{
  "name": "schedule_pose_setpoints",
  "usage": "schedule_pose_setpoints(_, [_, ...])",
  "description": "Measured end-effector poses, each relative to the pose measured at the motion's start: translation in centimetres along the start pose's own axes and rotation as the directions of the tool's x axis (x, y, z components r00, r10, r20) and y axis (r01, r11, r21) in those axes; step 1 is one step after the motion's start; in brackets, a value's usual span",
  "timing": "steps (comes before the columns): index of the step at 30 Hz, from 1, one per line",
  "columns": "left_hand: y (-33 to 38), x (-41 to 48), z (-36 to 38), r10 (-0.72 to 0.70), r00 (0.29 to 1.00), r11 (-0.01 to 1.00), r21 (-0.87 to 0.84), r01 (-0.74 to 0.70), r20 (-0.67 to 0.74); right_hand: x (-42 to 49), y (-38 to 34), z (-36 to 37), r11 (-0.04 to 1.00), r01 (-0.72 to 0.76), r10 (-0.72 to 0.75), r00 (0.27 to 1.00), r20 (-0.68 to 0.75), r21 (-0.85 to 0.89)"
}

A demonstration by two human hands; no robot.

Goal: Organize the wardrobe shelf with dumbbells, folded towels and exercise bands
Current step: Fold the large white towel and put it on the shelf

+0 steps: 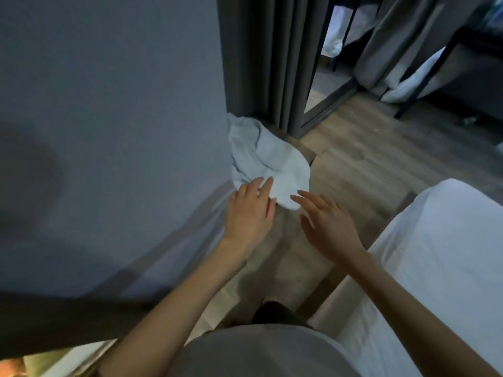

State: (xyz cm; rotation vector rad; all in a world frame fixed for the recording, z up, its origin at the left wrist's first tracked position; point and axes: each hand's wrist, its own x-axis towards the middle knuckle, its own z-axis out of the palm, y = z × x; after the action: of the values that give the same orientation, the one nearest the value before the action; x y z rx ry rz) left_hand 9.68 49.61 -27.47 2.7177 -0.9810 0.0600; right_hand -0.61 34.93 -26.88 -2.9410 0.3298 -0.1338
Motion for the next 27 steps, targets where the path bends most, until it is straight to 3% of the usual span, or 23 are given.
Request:
schedule_pose_setpoints(4, [1.3,6.0,0.7,-0.123,0.992,0.99,-0.075,0.121,-0.02,4.1,4.6,-0.9,1.0,0.029,-0.029,0.999,0.044,0.0])
schedule_pose_setpoints(9, [2.4,12.6,3.1,-0.158,0.987,0.986,-0.057,0.16,0.029,10.5,8.9,-0.6,0.998,0.06,-0.06,0.994,0.089,0.002])
schedule_pose_setpoints(13, [2.3,17.6,5.4,-0.185,0.98,0.981,-0.038,0.188,0.073,15.7,11.4,0.8,0.988,0.109,-0.094,0.986,0.14,-0.106])
schedule_pose_setpoints(17, [1.0,22.9,7.5,-0.266,0.959,0.954,-0.121,0.276,0.097,21.3,14.1,2.0,0.986,0.123,-0.102,0.978,0.18,-0.112])
schedule_pose_setpoints(27, [-2.8,31.7,11.3,-0.575,0.808,0.788,-0.175,0.59,0.131,36.2,17.7,5.0,0.934,0.354,-0.314,0.877,0.364,-0.047])
